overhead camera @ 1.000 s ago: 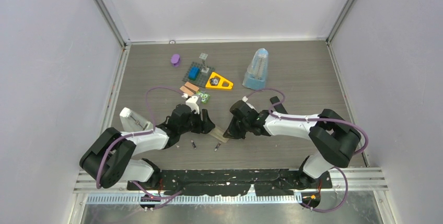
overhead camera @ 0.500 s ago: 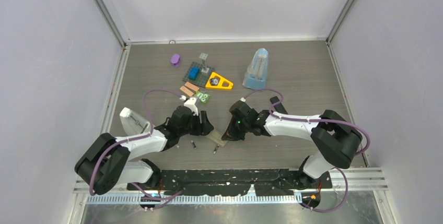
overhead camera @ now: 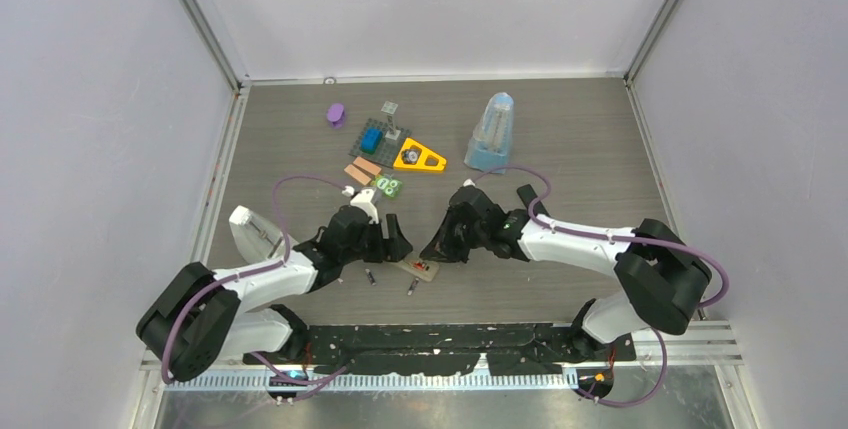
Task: Load the batteries into the remote control
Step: Load the battery cover into the remote control.
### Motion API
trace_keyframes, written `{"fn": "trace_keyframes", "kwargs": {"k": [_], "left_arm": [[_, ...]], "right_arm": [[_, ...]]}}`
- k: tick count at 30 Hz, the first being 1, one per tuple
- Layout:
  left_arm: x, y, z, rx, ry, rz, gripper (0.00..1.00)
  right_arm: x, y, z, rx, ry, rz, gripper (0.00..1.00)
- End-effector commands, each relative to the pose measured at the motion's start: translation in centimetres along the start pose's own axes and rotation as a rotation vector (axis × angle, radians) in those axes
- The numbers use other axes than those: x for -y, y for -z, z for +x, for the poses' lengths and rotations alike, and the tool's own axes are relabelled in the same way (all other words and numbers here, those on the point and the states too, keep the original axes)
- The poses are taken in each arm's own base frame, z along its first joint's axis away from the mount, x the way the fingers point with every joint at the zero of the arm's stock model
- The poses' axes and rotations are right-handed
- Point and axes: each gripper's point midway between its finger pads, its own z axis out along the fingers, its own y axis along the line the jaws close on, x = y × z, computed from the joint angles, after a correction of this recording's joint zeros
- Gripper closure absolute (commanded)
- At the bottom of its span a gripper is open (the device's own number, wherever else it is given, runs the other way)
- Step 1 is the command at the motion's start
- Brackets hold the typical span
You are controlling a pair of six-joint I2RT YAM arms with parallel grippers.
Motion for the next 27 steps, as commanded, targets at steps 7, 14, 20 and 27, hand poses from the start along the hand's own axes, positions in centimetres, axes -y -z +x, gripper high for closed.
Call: {"fn": "trace_keyframes", "kwargs": {"k": [7, 14, 20, 27], "left_arm": [[-1.9, 1.2, 2.1, -0.092, 0.050, -0.117, 0.25], [-1.9, 1.3, 2.4, -0.107, 0.020, -0.104, 0.28], [-1.8, 1.1, 3.2, -0.136, 0.002, -0.079, 0.30], [-1.3, 0.7, 3.6, -0.164, 0.006, -0.049, 0.31]], "right_arm": [[0.8, -0.8, 1.4, -0.067, -0.067, -0.054, 0.95], [0.7, -0.9, 1.1, -0.057, -0.031, -0.051, 0.95], [2.1, -1.1, 0.9, -0.049, 0.012, 0.044, 0.88], [2.6, -2.0, 0.8, -0.040, 0.031, 0.080, 0.80]]}}
